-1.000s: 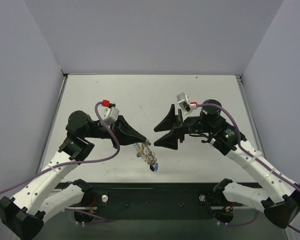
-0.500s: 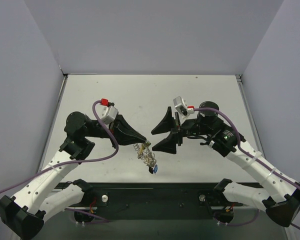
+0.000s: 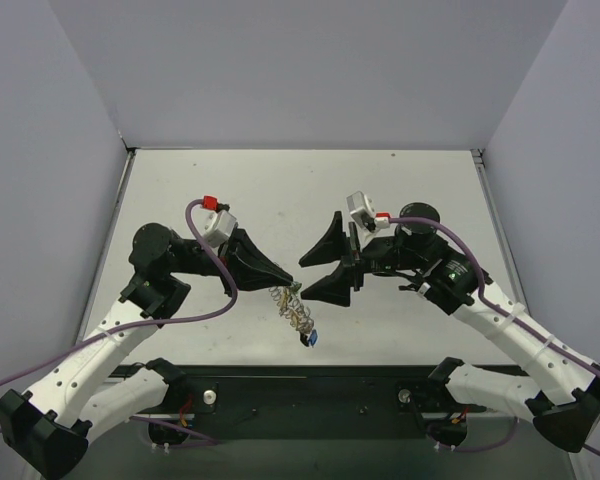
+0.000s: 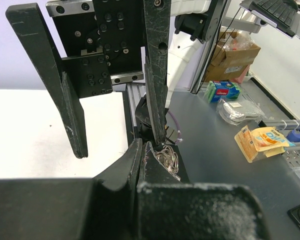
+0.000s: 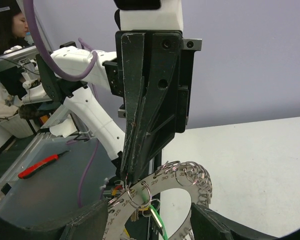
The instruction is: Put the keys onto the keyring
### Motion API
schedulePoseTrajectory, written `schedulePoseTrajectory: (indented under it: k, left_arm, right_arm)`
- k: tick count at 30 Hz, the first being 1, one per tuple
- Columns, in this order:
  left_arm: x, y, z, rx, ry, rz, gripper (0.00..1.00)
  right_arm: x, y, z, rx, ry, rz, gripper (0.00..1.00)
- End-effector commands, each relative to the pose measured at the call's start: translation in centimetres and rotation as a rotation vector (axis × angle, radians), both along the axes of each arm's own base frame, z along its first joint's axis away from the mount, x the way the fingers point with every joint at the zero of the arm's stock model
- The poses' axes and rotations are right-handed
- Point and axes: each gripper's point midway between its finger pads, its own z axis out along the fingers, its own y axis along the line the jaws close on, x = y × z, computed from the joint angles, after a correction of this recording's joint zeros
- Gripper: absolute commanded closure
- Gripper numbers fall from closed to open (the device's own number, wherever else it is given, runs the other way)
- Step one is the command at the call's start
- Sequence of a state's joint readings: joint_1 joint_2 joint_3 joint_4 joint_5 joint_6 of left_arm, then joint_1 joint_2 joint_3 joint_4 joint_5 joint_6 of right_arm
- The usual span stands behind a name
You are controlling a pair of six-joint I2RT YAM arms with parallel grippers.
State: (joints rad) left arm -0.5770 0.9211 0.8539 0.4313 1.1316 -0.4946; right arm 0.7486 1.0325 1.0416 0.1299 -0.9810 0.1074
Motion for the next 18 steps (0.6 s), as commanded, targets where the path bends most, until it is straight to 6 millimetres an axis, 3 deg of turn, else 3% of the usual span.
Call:
schedulePoseTrajectory:
  k: [1,10,13,14,18]
  left_arm:
    - [-0.3,0.2,1.5,-0.048,-0.064,-0.004,1.00]
    - [-0.3,0.2,1.6,-0.049,-0.064,-0.005,1.00]
    - [-0.3,0.2,1.6,-0.048,-0.061,-0.005,1.00]
    - [-0.3,0.2,1.7,-0.050,-0.065,-0.005,1.00]
    - [-0.4,0.2,1.6,-0.048,-0.060,-0.012,1.00]
  right_arm:
    - [-0.3,0.7,3.6,0.095,-0.110,0.033,0.35]
    - [-0.6,1.4,3.2,0.084,-0.094,0.050,0.38]
    - [-0.4,1.5,2.9,0.074,-0.081,0.048,0.47]
    - [-0.4,1.6,3.0,0.072,-0.081,0.048,0.56]
    - [-0.2,1.7,3.1,0.071,-0.068,0.044,0.76]
